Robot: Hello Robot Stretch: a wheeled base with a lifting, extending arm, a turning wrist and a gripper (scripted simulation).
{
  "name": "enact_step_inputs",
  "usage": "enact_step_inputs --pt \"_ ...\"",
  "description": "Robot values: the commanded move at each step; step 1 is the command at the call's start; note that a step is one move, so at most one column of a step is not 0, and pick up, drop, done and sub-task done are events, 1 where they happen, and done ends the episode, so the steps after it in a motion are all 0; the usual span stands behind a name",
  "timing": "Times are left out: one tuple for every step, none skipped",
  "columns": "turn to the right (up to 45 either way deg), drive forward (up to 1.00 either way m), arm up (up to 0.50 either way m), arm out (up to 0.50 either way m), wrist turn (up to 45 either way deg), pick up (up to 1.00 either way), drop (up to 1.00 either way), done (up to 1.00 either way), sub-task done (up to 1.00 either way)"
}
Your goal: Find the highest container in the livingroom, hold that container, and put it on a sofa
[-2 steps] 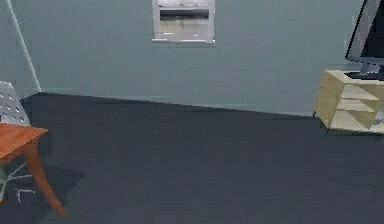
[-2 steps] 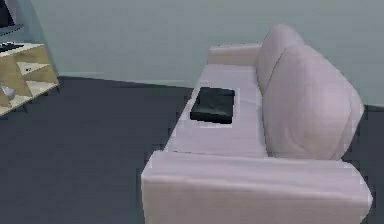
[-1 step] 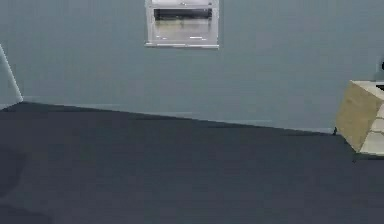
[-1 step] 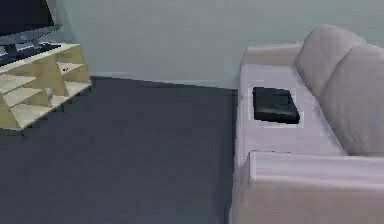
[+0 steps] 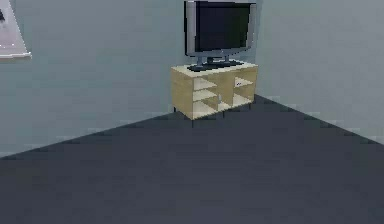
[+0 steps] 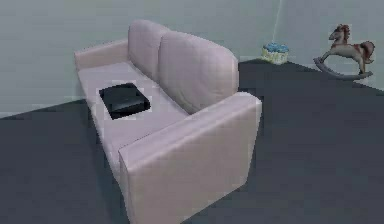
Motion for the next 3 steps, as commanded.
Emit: enact_step_inputs --pt "12.0 0.00 0.00 0.00 0.0 0.00 0.00 0.00 0.00" --pt "0.0 1.00 0.00 0.00 0.0 0.00 0.00 0.00 0.00" --pt "0.0 1.00 0.00 0.00 0.0 0.00 0.00 0.00 0.00"
